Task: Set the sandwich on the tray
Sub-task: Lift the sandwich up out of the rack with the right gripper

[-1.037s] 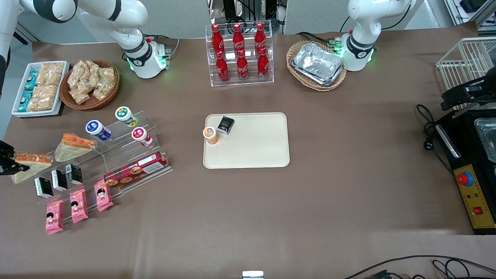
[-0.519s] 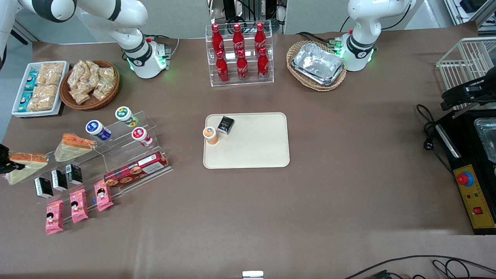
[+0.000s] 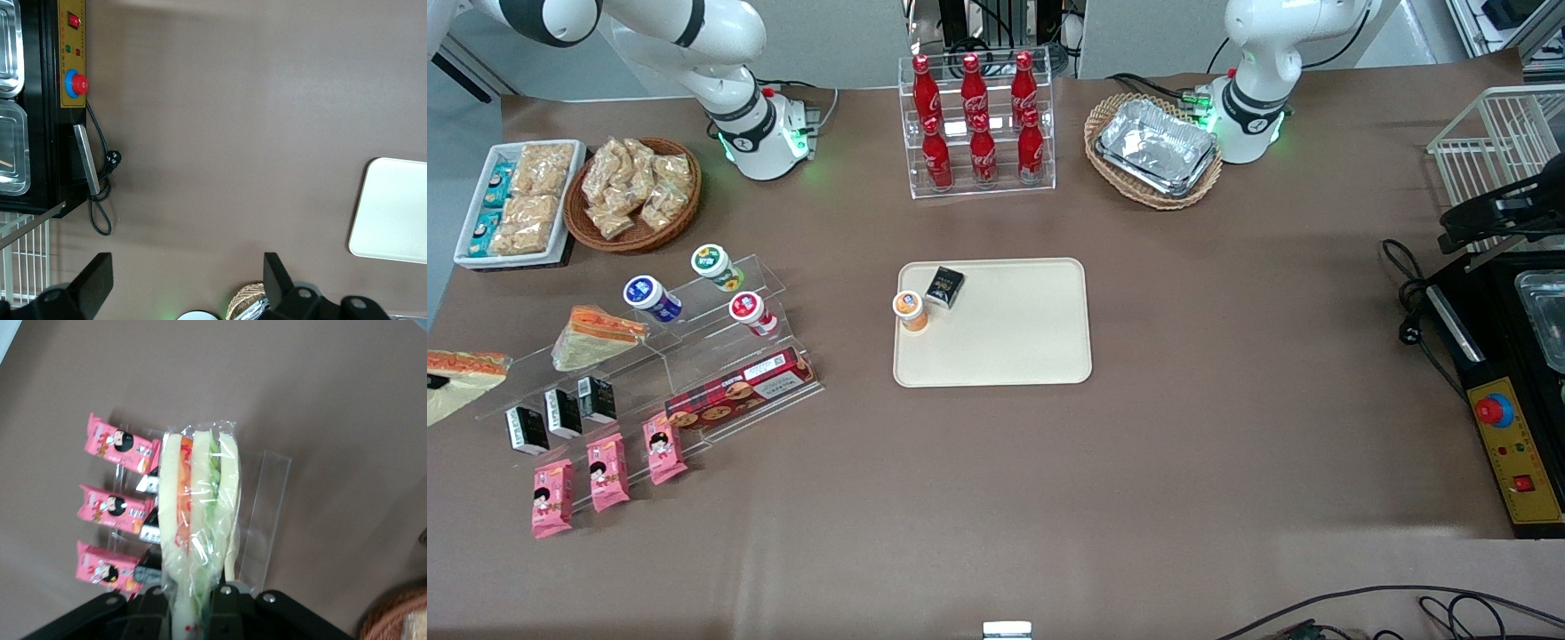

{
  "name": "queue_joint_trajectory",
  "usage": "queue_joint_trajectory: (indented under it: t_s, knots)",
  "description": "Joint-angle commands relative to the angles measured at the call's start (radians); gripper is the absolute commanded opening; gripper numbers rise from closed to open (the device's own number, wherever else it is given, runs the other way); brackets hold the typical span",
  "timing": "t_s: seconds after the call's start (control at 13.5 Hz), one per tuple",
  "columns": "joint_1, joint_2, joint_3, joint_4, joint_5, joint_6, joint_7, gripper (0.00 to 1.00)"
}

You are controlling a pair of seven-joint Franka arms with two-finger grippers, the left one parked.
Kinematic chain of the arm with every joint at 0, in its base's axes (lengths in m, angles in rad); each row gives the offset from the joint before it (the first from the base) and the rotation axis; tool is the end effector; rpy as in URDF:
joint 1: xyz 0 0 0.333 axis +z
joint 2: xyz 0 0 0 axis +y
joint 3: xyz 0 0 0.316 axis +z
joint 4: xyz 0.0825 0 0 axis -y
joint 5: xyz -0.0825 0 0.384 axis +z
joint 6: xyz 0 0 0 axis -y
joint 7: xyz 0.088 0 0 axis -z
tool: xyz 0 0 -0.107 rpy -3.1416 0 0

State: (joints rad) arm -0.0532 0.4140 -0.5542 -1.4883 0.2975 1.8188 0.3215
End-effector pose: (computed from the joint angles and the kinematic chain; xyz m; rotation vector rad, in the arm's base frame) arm 0.5893 -0.3145 0.4612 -2.7126 1.4284 0.0141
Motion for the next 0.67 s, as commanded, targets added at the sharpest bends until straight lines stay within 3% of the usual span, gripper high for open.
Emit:
queue_joint_trajectory:
  t_s: [0.0,0.22,0.59]
  knots:
    - [0.024,-0.001,0.016,0.091,0.02,-0.136,0.148,0.0]
    - [0.105,-0.032,0.025,0.091,0.017,-0.177,0.325,0.0]
    - [0.332,-0.041,0.023,0.094,0.012,-0.194,0.716,0.0]
